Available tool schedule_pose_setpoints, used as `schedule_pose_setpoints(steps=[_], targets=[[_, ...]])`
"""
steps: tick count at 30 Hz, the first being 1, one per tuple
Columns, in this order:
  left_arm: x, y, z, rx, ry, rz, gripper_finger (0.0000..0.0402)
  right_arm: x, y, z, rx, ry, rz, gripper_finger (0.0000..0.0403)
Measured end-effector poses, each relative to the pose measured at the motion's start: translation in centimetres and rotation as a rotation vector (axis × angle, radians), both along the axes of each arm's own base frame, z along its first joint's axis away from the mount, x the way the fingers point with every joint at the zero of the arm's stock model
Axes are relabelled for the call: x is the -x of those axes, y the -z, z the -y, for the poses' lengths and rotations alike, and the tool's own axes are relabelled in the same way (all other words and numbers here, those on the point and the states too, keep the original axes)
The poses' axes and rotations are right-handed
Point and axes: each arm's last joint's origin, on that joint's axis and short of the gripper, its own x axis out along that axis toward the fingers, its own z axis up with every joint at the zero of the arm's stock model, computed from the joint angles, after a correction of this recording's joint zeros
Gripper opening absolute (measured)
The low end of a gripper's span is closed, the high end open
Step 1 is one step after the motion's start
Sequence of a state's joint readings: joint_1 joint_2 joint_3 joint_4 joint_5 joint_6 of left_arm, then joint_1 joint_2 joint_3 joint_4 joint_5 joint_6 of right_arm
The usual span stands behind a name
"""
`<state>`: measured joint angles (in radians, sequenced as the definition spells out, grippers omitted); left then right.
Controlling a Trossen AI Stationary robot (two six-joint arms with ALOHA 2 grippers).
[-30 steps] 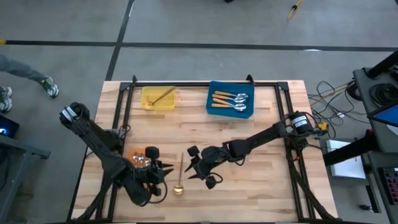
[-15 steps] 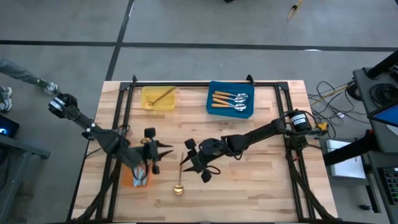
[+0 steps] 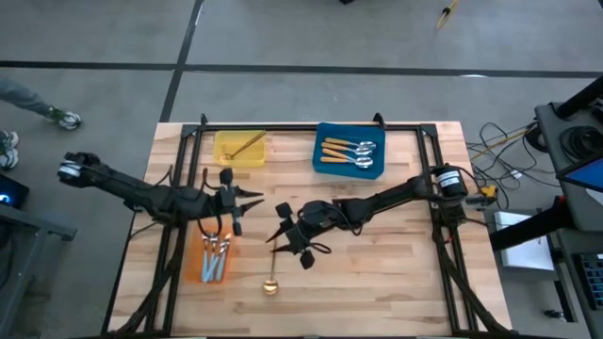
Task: Sort silverware by color (type)
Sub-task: Put the gold spoon into the yellow bin
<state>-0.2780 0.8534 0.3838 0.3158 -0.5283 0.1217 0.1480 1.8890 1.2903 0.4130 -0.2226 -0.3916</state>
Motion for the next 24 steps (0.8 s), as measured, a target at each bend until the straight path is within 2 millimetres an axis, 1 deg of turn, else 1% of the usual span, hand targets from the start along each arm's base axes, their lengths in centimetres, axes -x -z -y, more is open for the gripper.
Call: schedule_pose_setpoints(steps=[4, 6, 7, 11, 15, 19, 24], targets=[[0.0, -0.2, -0.5, -0.01, -0.015, 0.001, 0.0052, -1.0, 1.9, 0.6, -0.014, 0.0, -0.013, 0.0125], [-0.1, -0.5, -0.5, -0.024, -0.015, -0.002, 0.0052, -1.5, 2.3, 0.9, -0.022, 0.01, -0.042, 0.0124], [0.0, -0.7, -0.5, -0.033, -0.013, 0.001, 0.0052, -1.8, 2.4, 1.0, -0.027, 0.014, -0.06, 0.0123], [0.2, -1.2, -0.7, -0.059, -0.015, 0.011, 0.0052, -2.6, 1.4, 0.9, -0.019, -0.009, -0.115, 0.0121], [0.6, -1.4, -0.9, -0.068, -0.035, 0.014, 0.0052, -3.1, 1.4, 0.7, 0.016, -0.046, -0.221, 0.0125], [0.9, -1.3, -1.0, -0.052, -0.053, 0.024, 0.0052, -3.1, 0.9, 0.4, -0.015, -0.128, -0.259, 0.0128], [1.0, -1.3, -1.2, -0.014, -0.12, 0.04, 0.0052, -2.8, 1.3, 0.1, -0.018, -0.158, -0.301, 0.0124]])
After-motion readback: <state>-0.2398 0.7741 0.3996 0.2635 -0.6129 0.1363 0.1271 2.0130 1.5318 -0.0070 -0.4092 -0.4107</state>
